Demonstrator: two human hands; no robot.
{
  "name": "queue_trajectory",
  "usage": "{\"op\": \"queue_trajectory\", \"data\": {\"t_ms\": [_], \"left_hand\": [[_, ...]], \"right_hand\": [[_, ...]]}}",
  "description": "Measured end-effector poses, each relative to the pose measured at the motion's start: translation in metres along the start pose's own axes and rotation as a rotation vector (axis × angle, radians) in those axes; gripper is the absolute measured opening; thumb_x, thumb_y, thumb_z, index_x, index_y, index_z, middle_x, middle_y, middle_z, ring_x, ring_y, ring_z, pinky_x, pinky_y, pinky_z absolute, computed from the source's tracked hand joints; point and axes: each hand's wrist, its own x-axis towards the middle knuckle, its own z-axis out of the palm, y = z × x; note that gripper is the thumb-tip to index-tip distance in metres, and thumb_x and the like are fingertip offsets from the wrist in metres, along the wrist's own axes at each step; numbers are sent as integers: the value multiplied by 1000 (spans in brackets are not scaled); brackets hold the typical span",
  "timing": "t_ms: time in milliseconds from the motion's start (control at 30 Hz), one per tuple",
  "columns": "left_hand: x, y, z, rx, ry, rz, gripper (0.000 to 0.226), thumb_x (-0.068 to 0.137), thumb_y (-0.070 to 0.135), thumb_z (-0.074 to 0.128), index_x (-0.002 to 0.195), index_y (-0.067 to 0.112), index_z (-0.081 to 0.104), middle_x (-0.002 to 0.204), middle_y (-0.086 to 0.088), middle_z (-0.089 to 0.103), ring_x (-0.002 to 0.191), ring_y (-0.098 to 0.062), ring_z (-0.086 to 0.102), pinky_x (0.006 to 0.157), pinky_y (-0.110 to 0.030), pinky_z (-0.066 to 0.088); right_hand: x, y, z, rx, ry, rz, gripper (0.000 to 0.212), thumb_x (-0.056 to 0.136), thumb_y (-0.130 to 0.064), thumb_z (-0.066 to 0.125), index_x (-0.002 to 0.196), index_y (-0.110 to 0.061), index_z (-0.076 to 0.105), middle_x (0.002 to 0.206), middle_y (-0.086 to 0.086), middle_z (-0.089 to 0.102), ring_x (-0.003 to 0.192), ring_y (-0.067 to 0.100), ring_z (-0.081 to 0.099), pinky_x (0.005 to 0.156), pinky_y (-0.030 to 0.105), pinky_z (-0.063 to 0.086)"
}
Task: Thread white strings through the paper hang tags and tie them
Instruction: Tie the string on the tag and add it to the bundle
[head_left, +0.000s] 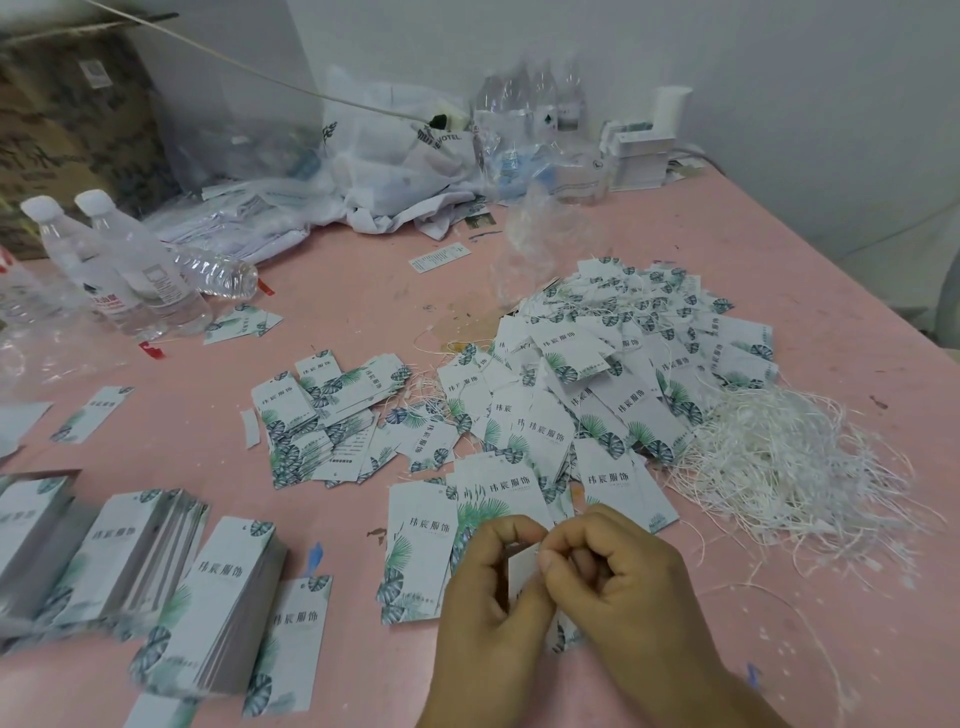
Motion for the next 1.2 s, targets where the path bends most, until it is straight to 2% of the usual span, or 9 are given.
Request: {"op": "queue_trajectory", "data": {"t_ms": [133,267,367,467,600,800,933,1033,1200], "left_hand": [[5,0,-5,-310,-29,-103,43,60,25,66,99,9,76,94,-25,72,86,-36,69,77,-40,56],[8,0,-4,-621,-2,-265,41,68,21,55,97,0,75,91,-26,72,85,-34,72,66,-40,59],[11,2,-5,-619,37,-288,29,78,18,52,91,7,76,88,-24,72,77,-32,70,66,-38,57],[13,4,-3,-576,65,-283,13,78,4,68,87,11,75,86,-24,71,67,-27,68,62,-34,57],[12,6,-1,-619,45,-284,18,71,2,72,89,1,74,88,-29,71,75,-33,71,69,-37,60],[9,11,-2,-560,8,-315,16,63,3,76,79,0,76,70,-24,69,55,-27,66,53,-31,56],[9,10,-2,-476,48,-244,20,61,15,84,76,7,73,71,-16,67,56,-22,61,54,-29,53],[11,10,-5,-466,73,-195,12,68,19,77,73,12,69,77,-10,67,61,-18,58,56,-28,49],[20,10,-16,-597,169,-188,7,76,13,64,70,15,66,83,-11,65,68,-20,59,61,-30,49]], "right_hand": [[3,1,-3,79,23,61,7,75,-20,70,75,-25,65,59,-2,43,51,2,38,56,7,35],[5,1,-5,210,6,180,2,75,-26,70,75,-26,69,53,-11,41,51,1,37,50,12,36],[4,1,-5,246,8,225,3,75,-27,72,75,-26,70,53,-12,41,51,2,37,50,14,38],[4,1,-6,251,-15,247,8,73,-31,72,77,-24,70,54,-11,42,52,4,37,49,16,37],[5,-3,-7,279,-40,248,4,73,-27,72,75,-24,71,54,-8,43,52,4,38,49,15,36],[6,-10,-10,388,-101,243,3,71,-21,72,69,-21,70,52,-3,39,50,7,34,48,14,33],[8,-10,-12,424,-174,275,3,72,-23,73,72,-20,71,53,-3,45,51,9,37,49,17,34],[13,-4,-21,518,-215,358,14,73,-29,72,79,-16,73,54,-1,54,48,11,43,48,20,37],[27,4,-36,849,-185,441,11,74,-11,67,81,-6,73,55,4,46,41,9,33,41,17,33]]}}
